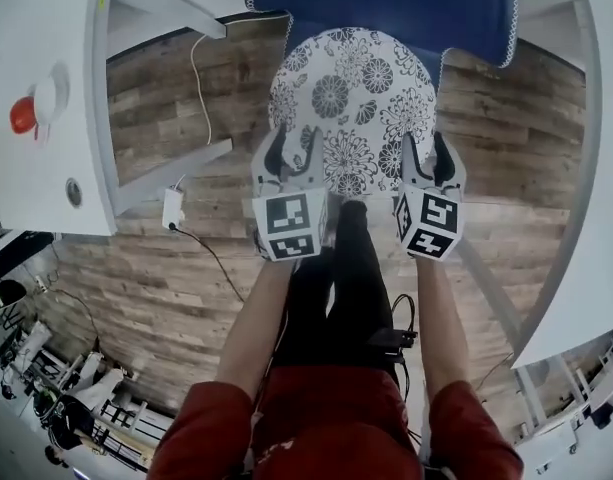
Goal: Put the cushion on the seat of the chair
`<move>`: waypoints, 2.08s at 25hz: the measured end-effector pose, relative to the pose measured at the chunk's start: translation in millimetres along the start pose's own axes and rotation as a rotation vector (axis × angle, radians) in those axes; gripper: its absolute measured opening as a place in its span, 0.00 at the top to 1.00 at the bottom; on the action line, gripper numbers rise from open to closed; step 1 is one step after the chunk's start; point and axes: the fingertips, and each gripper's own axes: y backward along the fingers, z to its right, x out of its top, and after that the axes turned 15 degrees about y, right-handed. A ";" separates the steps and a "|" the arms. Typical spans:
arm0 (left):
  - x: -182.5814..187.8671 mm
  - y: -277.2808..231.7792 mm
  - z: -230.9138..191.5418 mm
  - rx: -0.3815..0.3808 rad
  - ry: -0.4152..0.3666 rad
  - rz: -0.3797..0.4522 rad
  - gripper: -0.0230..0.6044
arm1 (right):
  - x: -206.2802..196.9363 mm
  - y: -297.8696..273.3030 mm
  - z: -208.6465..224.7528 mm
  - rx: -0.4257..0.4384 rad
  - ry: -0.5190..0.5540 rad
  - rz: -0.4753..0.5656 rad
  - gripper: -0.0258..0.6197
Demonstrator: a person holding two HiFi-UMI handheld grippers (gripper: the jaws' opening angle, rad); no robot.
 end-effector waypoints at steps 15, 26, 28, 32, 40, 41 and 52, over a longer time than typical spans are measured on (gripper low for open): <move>136.5 147.2 54.2 -0.116 -0.106 0.328 0.64 | 145.3 145.4 -10.2 -0.060 0.034 0.304 0.63; 195.3 214.2 74.3 -0.175 -0.162 0.511 0.77 | 219.1 213.6 -11.6 -0.138 0.057 0.514 0.73; 199.6 230.8 77.3 -0.179 -0.163 0.524 0.82 | 229.2 232.3 -16.7 -0.136 0.051 0.546 0.77; 214.9 260.0 96.5 -0.220 -0.177 0.579 0.87 | 253.6 272.1 -15.1 -0.162 0.058 0.631 0.86; 234.0 314.8 124.4 -0.284 -0.246 0.683 0.91 | 279.6 322.5 -21.8 -0.179 0.093 0.708 0.90; 234.6 319.1 125.4 -0.285 -0.254 0.690 0.91 | 280.5 326.8 -22.9 -0.180 0.091 0.713 0.91; 235.8 342.3 127.3 -0.292 -0.266 0.725 0.91 | 287.3 354.7 -21.0 -0.198 0.077 0.749 0.91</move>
